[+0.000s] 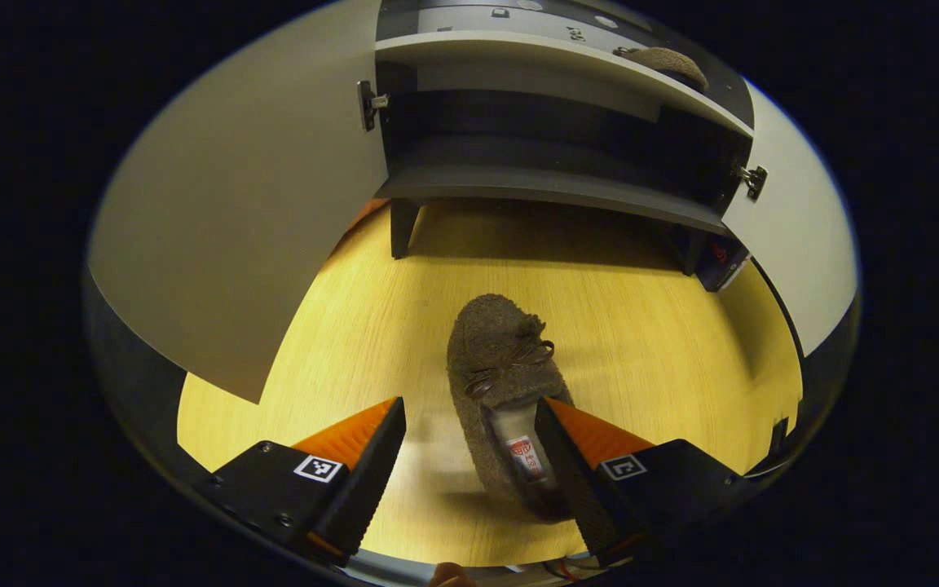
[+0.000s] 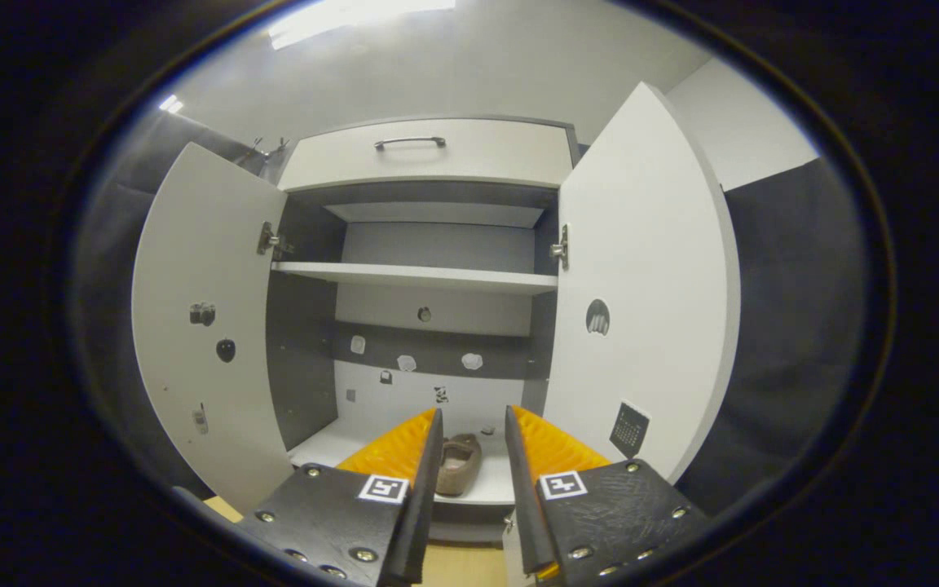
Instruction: Grab one shoe with the right hand and put it into the shoe cabinet, grab the other shoe with the left hand and put it into the shoe cabinet; then close the right door with the right hand and the left door with the left hand.
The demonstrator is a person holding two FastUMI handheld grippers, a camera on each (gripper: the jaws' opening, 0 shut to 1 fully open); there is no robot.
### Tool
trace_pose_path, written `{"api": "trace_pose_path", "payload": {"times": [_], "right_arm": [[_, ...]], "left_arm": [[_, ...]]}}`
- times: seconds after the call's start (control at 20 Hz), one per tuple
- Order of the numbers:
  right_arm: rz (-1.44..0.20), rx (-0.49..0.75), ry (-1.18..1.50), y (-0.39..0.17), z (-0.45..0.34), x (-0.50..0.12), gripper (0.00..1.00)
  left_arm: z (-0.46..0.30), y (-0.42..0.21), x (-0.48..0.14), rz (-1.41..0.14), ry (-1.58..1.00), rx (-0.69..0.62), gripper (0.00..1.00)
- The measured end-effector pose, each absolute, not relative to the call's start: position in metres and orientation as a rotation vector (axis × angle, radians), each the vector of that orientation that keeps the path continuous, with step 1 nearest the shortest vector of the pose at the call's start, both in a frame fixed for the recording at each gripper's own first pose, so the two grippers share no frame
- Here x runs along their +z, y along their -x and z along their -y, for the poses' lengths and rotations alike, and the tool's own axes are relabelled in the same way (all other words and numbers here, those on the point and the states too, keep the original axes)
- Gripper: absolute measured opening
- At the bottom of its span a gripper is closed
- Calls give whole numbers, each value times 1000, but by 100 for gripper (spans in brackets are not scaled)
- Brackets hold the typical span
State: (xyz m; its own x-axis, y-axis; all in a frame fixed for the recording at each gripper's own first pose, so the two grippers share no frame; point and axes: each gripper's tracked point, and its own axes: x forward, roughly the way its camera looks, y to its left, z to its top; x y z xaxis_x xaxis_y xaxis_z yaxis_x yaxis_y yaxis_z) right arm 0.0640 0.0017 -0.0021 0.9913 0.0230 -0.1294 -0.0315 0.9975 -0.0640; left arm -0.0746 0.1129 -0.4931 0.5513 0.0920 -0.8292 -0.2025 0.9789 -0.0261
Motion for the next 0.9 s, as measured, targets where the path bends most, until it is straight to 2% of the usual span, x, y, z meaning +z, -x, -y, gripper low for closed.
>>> {"api": "trace_pose_path", "payload": {"times": [0.45, 0.5, 0.55, 0.6, 0.7, 0.8, 0.85, 0.9], "right_arm": [[-159, -4, 122, -59, 11, -11, 44], [-165, -6, 129, -58, 11, -14, 44], [-170, -8, 136, -58, 12, -15, 44], [-174, -12, 141, -58, 14, -15, 45], [-178, -15, 143, -57, 15, -17, 45], [-175, -18, 141, -56, 17, -14, 44], [-173, -22, 144, -56, 19, -15, 45], [-172, -24, 146, -56, 21, -15, 44]], "left_arm": [[-115, 66, -531, -982, 163, 189, 100], [-120, 67, -533, -983, 162, 202, 98], [-119, 63, -535, -979, 174, 197, 87], [-117, 62, -535, -977, 182, 198, 82], [-117, 60, -533, -968, 177, 212, 43], [-118, 58, -532, -965, 151, 220, 13], [-115, 58, -531, -974, 146, 211, 6], [-113, 58, -525, -971, 142, 199, 4]]}}
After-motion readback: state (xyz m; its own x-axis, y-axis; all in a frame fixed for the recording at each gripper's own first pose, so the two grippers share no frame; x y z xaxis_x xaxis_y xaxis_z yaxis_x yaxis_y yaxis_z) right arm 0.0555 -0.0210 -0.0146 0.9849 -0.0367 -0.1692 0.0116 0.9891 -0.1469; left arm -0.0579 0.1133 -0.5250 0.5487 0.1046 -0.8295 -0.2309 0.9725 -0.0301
